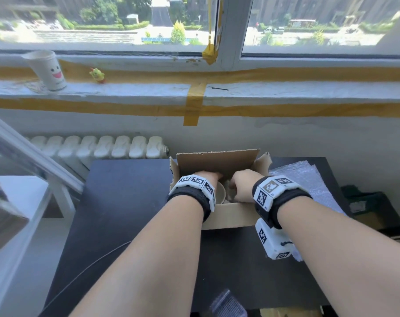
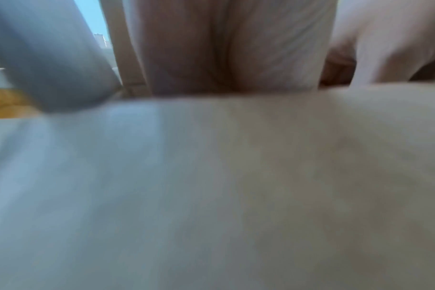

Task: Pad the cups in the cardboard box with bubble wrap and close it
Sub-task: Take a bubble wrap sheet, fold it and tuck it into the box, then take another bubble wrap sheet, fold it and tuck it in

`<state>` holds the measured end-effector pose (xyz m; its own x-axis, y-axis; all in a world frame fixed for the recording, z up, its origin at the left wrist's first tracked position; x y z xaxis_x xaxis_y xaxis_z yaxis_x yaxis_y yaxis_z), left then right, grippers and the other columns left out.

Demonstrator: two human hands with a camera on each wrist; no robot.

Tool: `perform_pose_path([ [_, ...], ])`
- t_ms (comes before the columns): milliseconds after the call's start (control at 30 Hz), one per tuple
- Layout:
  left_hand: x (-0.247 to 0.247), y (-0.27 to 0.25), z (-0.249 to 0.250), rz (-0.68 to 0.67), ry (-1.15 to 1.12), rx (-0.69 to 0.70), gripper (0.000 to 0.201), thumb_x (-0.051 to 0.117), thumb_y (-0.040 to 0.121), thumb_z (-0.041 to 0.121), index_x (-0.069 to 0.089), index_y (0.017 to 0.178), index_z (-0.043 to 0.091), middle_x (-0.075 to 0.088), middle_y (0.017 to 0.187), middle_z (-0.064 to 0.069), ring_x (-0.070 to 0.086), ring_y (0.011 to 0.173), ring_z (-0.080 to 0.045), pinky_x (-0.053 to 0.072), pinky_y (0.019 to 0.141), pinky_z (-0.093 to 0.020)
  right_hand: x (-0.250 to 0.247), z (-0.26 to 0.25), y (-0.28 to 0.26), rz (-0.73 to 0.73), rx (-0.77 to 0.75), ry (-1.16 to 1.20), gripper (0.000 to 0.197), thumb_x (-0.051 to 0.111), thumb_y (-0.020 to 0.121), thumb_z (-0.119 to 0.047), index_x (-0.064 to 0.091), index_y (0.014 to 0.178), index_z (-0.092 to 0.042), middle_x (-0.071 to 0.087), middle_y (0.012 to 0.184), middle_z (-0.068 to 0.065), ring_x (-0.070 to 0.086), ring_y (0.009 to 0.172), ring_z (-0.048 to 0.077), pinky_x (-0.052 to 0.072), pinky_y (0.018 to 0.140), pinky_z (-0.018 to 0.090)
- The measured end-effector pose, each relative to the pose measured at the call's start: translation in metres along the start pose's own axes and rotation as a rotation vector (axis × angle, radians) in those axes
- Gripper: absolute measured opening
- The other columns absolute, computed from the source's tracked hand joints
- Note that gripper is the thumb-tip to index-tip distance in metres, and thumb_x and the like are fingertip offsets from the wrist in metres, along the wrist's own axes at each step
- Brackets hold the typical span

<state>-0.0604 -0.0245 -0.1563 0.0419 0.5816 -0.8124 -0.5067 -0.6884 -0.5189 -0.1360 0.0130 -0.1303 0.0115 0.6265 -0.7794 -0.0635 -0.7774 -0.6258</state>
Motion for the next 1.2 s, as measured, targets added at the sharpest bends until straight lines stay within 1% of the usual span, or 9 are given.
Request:
perform_pose_path([
  [133, -0.014, -0.018, 0.021, 0.015, 0.071, 0.025, 0.046, 0.066, 0.077, 0.022, 0.058, 0.123, 0.02, 0.068, 0.112, -0.006, 0.066, 0.098, -0.029, 0.048, 0.074, -0.029, -0.024, 0.016, -0.024, 0.161, -0.021, 0.077, 0.028, 0.07, 0.073, -0.023, 0.07, 0.101, -0.018, 0.07, 0.104, 0.004, 0.064, 0.096, 0.026, 0.055, 0.083, 0.036],
  [233, -0.023, -0.026, 0.042, 0.045, 0.135, 0.03, 0.048, 0.068, 0.069, 0.027, 0.06, 0.116, 0.023, 0.069, 0.107, -0.003, 0.067, 0.093, -0.028, 0.053, 0.075, -0.032, -0.043, 0.036, -0.043, 0.312, 0.002, 0.073, 0.043, 0.067, 0.078, -0.025, 0.063, 0.121, -0.023, 0.062, 0.12, 0.001, 0.053, 0.116, 0.024, 0.048, 0.097, 0.039],
  [433, -0.087, -0.051, 0.104, 0.319, 0.217, 0.139, 0.026, 0.059, 0.086, 0.028, 0.062, 0.109, 0.017, 0.063, 0.112, -0.005, 0.061, 0.106, -0.027, 0.045, 0.073, -0.033, -0.068, 0.078, -0.075, 0.484, 0.055, 0.141, 0.06, 0.065, 0.079, -0.046, 0.051, 0.134, -0.028, 0.047, 0.136, 0.004, 0.037, 0.128, 0.024, 0.042, 0.103, 0.043],
  [533, -0.102, -0.048, 0.126, 0.427, 0.189, 0.188, 0.052, 0.062, 0.085, 0.042, 0.05, 0.13, 0.019, 0.051, 0.127, -0.007, 0.046, 0.123, -0.026, 0.043, 0.092, -0.037, -0.068, 0.103, -0.086, 0.496, 0.095, 0.157, 0.074, 0.061, 0.084, -0.051, 0.033, 0.147, -0.026, 0.025, 0.156, 0.005, 0.019, 0.145, 0.022, 0.028, 0.116, 0.042],
  [633, -0.093, -0.035, 0.15, 0.39, 0.207, 0.23, 0.078, 0.063, 0.085, 0.049, 0.028, 0.149, 0.022, 0.032, 0.151, -0.011, 0.027, 0.143, -0.028, 0.03, 0.114, -0.042, -0.061, 0.131, -0.09, 0.475, 0.141, 0.151, 0.083, 0.059, 0.085, -0.054, 0.02, 0.152, -0.026, 0.012, 0.162, 0.006, 0.008, 0.15, 0.025, 0.02, 0.12, 0.043],
  [700, -0.082, -0.023, 0.165, 0.352, 0.202, 0.239, 0.083, 0.062, 0.087, 0.046, 0.018, 0.153, 0.023, 0.016, 0.16, -0.012, 0.013, 0.149, -0.028, 0.021, 0.12, -0.044, -0.052, 0.151, -0.09, 0.456, 0.168, 0.173, 0.085, 0.059, 0.085, -0.054, 0.017, 0.153, -0.027, 0.009, 0.162, 0.006, 0.006, 0.15, 0.025, 0.02, 0.12, 0.044],
  [900, -0.045, 0.015, 0.213, 0.274, 0.211, 0.256, 0.078, 0.062, 0.09, 0.035, 0.018, 0.153, 0.02, 0.012, 0.161, -0.013, 0.009, 0.15, -0.029, 0.02, 0.12, -0.043, -0.012, 0.203, -0.085, 0.388, 0.232, 0.228, 0.081, 0.058, 0.087, -0.051, 0.017, 0.153, -0.027, 0.008, 0.162, 0.006, 0.005, 0.15, 0.024, 0.021, 0.119, 0.044],
  [1067, -0.005, 0.045, 0.237, 0.162, 0.216, 0.194, 0.077, 0.059, 0.092, 0.034, 0.016, 0.154, 0.023, 0.006, 0.163, -0.011, 0.003, 0.151, -0.029, 0.012, 0.119, -0.055, 0.029, 0.238, -0.071, 0.309, 0.253, 0.281, 0.081, 0.058, 0.088, -0.05, 0.016, 0.153, -0.026, 0.009, 0.162, 0.007, 0.006, 0.15, 0.025, 0.021, 0.119, 0.044],
  [1200, 0.032, 0.066, 0.238, 0.063, 0.2, 0.128, 0.075, 0.061, 0.091, 0.035, 0.019, 0.153, 0.023, 0.004, 0.163, -0.01, 0.002, 0.151, -0.03, 0.014, 0.117, -0.057, 0.063, 0.252, -0.059, 0.224, 0.252, 0.33, 0.081, 0.058, 0.089, -0.048, 0.016, 0.153, -0.026, 0.008, 0.163, 0.005, 0.004, 0.151, 0.023, 0.024, 0.118, 0.043],
])
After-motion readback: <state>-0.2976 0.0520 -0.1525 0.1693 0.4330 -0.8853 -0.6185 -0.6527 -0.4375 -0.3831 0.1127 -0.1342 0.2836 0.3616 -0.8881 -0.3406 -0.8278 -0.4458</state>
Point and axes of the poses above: each hand's wrist, its own y-axis towards the middle knuckle, its own x-axis out of the palm, z = x × y, the point moved 9 cm from there along y, towards the middle knuckle
